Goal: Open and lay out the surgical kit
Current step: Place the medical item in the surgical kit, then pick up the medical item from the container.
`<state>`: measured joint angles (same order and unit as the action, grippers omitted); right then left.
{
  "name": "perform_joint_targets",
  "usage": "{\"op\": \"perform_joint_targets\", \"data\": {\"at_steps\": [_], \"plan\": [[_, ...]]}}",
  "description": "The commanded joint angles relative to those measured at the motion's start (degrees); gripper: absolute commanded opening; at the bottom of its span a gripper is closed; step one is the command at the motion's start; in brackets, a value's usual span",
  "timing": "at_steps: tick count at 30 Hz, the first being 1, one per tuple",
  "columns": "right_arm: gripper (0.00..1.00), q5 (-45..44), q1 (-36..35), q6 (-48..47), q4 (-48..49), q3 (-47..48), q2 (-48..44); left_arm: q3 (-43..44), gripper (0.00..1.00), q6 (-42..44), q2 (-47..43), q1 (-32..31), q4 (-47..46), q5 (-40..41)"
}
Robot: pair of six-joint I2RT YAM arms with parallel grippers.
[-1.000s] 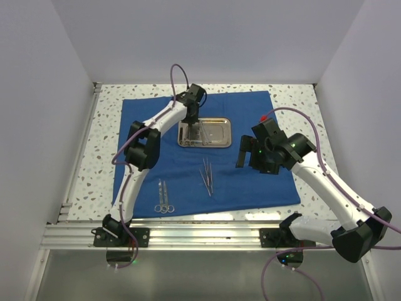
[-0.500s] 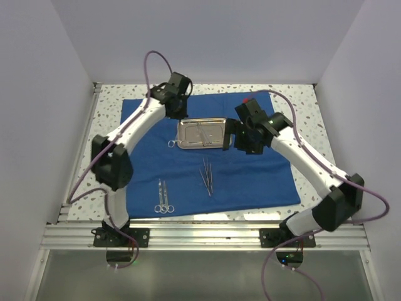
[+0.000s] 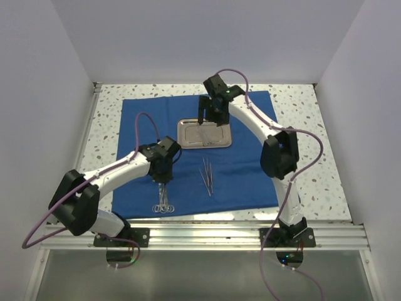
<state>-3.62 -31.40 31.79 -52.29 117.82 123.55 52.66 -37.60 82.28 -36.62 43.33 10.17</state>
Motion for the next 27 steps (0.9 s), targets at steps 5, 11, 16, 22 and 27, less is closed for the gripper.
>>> {"op": "perform_joint_targets", "data": {"at_steps": [5,11,16,22,27], "plan": [[0.66,-3.5,0.46,-1.82,-2.55,15.59,13.29,-5.47,0.05,-7.22,-5.81,-0.73,-5.37,0.63],[0.55,-5.61,0.55,1.25,-1.06,23.24,22.17,-5.9,0.76,-8.36,-9.85,-0.73,-2.64,0.55],[0.47,-7.63,0.46,3.45,0.87,26.67,26.39,-6.7,0.77,-8.36,-12.31,-0.73,0.26,0.64],[0.41,-9.57,0.55,4.95,2.02,28.34,29.03,-6.61,0.77,-6.78,-13.11,-0.73,1.49,0.72],[0.4,-11.84,0.37,4.6,1.05,30.54,31.93,-5.03,0.77,-5.29,-12.32,-0.73,1.84,0.81]]}}
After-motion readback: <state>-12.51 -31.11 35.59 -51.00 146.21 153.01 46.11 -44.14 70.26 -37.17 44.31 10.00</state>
